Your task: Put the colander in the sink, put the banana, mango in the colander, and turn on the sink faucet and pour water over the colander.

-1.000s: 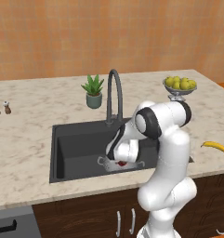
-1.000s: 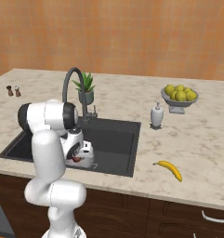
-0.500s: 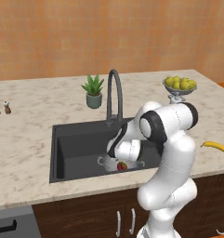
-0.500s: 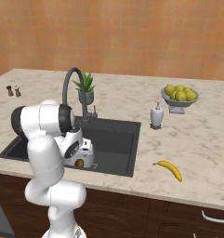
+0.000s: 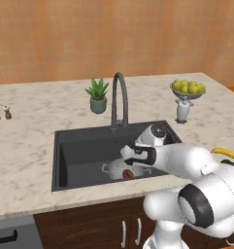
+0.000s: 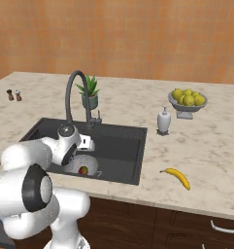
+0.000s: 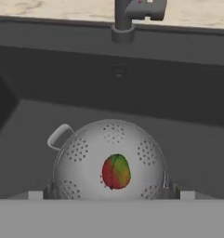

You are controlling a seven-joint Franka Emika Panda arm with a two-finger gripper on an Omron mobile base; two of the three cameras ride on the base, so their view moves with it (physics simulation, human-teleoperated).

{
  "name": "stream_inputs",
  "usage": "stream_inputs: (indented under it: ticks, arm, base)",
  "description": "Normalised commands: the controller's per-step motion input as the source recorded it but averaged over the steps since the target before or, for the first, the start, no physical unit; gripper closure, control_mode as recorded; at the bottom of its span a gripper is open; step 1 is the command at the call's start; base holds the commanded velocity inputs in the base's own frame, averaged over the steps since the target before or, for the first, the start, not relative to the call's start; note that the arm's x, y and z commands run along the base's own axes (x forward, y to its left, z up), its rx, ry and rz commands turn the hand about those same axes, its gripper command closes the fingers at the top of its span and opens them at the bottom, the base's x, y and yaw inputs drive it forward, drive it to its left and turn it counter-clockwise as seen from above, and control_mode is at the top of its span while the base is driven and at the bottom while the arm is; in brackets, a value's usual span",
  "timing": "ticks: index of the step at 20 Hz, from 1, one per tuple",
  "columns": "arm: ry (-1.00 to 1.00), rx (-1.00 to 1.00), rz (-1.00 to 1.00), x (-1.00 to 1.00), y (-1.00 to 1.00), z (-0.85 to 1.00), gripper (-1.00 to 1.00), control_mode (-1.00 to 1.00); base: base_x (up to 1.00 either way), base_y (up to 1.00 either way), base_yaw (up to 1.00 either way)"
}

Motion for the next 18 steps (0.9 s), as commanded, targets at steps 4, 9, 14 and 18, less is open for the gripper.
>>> stream_inputs:
  ticks: [4,9,14,18]
  arm:
    - [-0.04,-0.04,-0.03,-0.74,-0.41,1.00,-1.00,-1.00]
    - [0.00,-0.03,-0.02,-0.80,-0.74,1.00,-1.00,-1.00]
    - [0.05,-0.31,0.05,-0.46,-1.00,0.67,-1.00,-1.00]
    - [0.24,-0.37,0.05,-0.26,-1.00,0.31,-1.00,-1.00]
  base:
    - [0.00,0.00,0.00]
    - [0.00,0.00,0.00]
    - [0.00,0.00,0.00]
    - [0.00,0.00,0.00]
